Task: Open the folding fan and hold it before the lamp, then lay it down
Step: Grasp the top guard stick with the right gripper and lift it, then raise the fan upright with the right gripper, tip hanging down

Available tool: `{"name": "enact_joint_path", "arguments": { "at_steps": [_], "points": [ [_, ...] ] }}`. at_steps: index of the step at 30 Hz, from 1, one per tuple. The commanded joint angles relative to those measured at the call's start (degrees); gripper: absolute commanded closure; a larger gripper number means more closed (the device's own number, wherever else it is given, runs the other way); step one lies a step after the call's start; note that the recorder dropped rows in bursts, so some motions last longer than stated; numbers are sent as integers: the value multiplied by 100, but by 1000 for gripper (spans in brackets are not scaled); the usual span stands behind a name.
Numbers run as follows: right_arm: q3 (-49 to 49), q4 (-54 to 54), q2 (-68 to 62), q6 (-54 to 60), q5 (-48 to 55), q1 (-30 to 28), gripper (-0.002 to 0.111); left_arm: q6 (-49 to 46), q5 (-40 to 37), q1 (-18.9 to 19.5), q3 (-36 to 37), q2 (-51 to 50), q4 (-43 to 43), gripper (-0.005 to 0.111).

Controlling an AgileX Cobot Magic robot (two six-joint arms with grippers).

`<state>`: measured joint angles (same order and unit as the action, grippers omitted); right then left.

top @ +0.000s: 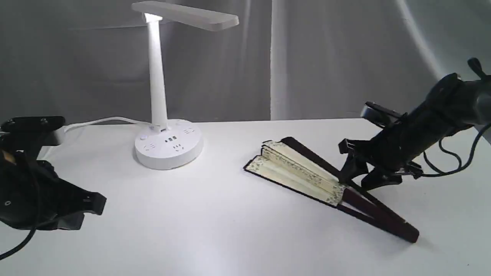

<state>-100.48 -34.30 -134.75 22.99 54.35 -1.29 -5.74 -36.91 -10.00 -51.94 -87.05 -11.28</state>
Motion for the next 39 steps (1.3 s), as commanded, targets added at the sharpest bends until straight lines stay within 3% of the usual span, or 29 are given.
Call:
{"name": "enact_joint_path", "arguments": {
  "at_steps": [1, 21, 28, 39],
  "points": [
    [37, -129, 33, 145, 417, -18, 56, -32, 70, -27, -41, 14, -45, 102],
    [37, -1677, -344, 465, 814, -286, 61, -32, 70, -27, -41, 14, -45, 102],
    [37, -1759, -365, 679, 741, -324, 63, -32, 70, -27, -41, 14, -45, 102],
    [37, -1773, -365, 867, 768, -337, 101, -32, 76, -27, -41, 14, -45, 102]
  ]
}}
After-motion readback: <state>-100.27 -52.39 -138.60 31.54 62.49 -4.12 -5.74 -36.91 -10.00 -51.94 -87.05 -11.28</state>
